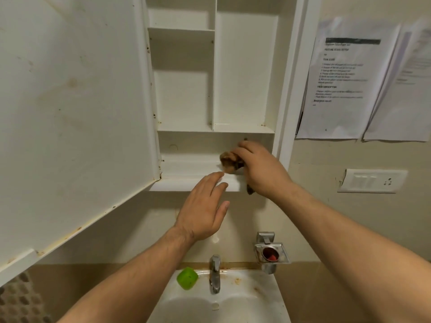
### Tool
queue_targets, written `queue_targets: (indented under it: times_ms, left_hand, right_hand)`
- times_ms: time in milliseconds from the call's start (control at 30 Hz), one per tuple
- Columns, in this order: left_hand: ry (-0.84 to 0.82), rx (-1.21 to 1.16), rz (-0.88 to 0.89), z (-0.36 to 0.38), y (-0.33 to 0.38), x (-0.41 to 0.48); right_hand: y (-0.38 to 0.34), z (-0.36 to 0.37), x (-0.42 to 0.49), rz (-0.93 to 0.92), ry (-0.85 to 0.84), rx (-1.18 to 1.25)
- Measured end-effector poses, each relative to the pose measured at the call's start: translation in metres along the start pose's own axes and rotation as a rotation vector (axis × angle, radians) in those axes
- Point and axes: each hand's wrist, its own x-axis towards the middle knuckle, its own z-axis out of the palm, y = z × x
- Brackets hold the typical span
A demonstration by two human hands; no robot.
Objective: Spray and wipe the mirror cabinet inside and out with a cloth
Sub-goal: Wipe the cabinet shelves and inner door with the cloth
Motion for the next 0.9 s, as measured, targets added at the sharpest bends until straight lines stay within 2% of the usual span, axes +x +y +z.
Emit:
queue_targets:
  times_ms: [100,200,267,400,467,533,567,633,700,767,833,900]
  left_hand:
    - [0.047,-0.045,-0.038,-0.001,-0.004,0.001]
    - [0.089,-0.049,-0.048,0.003,-0.009,0.0]
    - [0.116,-0.027,-0.035,0.005,-0.012,0.001]
    - [0.115,-0.003,-0.016,0.002,-0.016,0.002]
    - [0.115,0.004,-0.014,-0.001,-0.019,0.001]
    - [0.12,-0.006,-0.018,-0.002,-0.02,0.001]
    - [0.121,-0.012,-0.021,-0.002,-0.021,0.0]
    - [0.132,-0.013,-0.023,0.0,-0.02,0.0]
    - [0.142,-0.024,-0.026,0.003,-0.018,0.0]
    - [0.149,-0.034,-0.028,0.004,-0.017,-0.001]
    - [0.139,-0.039,-0.019,0.001,-0.019,-0.002]
    - [0.126,-0.038,-0.017,-0.001,-0.019,-0.002]
  right_hand:
    - [0.0,0.017,0.03,-0.064,-0.152,0.074]
    - [-0.005,0.033,0.039,-0.026,-0.271,0.216]
    - [-0.004,0.036,0.044,0.004,-0.316,0.142]
    - [0.004,0.016,0.053,-0.029,-0.438,-0.526]
    - [-0.003,0.007,0.052,-0.047,-0.561,-0.882]
    - [-0.015,0.003,0.051,-0.015,-0.686,-1.046]
    - [-0.022,0.004,0.054,0.04,-0.696,-1.001]
    - [-0.029,0.007,0.06,0.133,-0.579,-0.786]
    - [-0.029,0.011,0.06,0.073,-0.392,-0.533]
    - [-0.022,0.015,0.058,-0.032,-0.386,-0.422]
    - [-0.016,0.011,0.054,-0.044,-0.468,-0.503]
    - [-0.013,0.005,0.05,-0.03,-0.527,-0.756]
